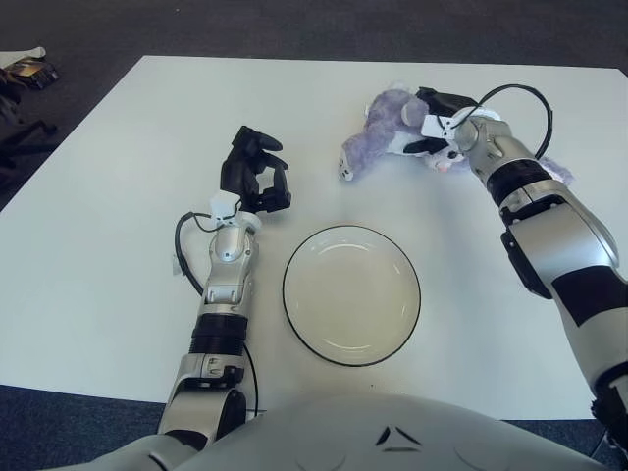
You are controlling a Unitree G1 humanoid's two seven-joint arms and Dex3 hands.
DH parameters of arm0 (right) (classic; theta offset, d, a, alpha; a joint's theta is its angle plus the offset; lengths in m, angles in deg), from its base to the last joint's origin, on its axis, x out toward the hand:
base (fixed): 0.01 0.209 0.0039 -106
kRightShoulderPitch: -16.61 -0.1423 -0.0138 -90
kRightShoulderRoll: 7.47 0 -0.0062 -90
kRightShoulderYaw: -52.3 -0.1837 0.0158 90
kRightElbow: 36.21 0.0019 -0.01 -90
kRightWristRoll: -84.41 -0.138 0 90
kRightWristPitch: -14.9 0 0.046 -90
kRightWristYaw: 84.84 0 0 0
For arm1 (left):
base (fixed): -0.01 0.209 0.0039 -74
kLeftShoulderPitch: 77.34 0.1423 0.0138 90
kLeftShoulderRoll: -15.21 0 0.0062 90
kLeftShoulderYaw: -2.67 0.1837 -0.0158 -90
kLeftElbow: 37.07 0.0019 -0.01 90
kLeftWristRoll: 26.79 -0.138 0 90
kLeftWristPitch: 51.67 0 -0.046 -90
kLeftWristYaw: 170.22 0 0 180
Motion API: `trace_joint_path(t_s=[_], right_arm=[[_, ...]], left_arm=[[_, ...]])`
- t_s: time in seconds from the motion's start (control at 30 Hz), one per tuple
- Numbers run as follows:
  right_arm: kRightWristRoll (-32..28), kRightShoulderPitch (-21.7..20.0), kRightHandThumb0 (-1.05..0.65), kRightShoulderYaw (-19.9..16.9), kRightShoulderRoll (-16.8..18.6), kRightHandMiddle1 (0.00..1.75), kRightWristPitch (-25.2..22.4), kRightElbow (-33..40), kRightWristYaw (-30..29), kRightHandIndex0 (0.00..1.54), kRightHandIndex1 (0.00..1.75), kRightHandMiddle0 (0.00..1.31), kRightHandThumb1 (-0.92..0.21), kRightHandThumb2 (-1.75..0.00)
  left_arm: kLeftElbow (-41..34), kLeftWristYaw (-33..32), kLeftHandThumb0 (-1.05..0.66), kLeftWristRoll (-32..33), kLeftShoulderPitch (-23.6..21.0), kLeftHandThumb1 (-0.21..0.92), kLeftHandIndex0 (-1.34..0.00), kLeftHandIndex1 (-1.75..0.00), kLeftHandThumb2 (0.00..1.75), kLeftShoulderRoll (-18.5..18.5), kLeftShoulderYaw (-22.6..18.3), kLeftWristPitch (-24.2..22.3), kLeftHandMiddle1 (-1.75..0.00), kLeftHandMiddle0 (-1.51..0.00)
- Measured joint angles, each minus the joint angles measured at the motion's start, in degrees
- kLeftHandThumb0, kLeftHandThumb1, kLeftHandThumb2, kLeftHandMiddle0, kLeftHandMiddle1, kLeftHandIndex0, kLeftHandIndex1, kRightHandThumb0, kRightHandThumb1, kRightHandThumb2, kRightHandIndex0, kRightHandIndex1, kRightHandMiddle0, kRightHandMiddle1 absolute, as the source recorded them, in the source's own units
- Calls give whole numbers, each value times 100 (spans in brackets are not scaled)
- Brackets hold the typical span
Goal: Put the doll into the plate.
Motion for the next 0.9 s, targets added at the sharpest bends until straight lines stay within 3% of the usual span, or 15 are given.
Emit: trace_joint_path(t_s=[0.23, 0.3, 0.6, 0.67, 0.7, 0.8, 0.9], right_arm=[[1, 87, -32, -16, 117, 139, -137, -41, -477, 16, 107, 3, -15, -115], [1, 97, -17, -18, 146, 150, -178, -52, -586, 17, 118, 5, -10, -125], [-83, 200, 14, -188, 348, 169, -427, -133, -1230, 21, 155, 17, -7, -145], [-137, 213, 18, -254, 379, 172, -465, -155, -1320, 21, 160, 21, -9, -147], [-185, 217, 26, -294, 397, 173, -494, -167, -1359, 29, 165, 27, -26, -131], [-302, 228, 36, -445, 465, 174, -611, -201, -1464, 39, 172, 40, -43, -115], [-418, 237, 41, -564, 500, 174, -698, -213, -1556, 47, 174, 53, -43, -116]], left_arm=[[0, -2, -1, -6, 1, 32, -48, -175, 132, 0, 0, 25, -175, -50], [-2, -4, -1, -7, 2, 32, -48, -175, 132, 0, 0, 25, -175, -50], [-6, -10, -1, -5, 1, 32, -49, -175, 132, -1, -2, 25, -175, -50], [-5, -10, -1, -5, -1, 32, -49, -175, 132, -1, -1, 25, -175, -50], [-4, -10, -1, -4, -2, 32, -49, -175, 132, -1, -1, 25, -175, -50], [-1, -10, -1, -7, -3, 32, -49, -175, 133, -1, -1, 25, -175, -50], [4, -10, -1, -7, -7, 32, -49, -175, 133, -2, -1, 25, -175, -50]])
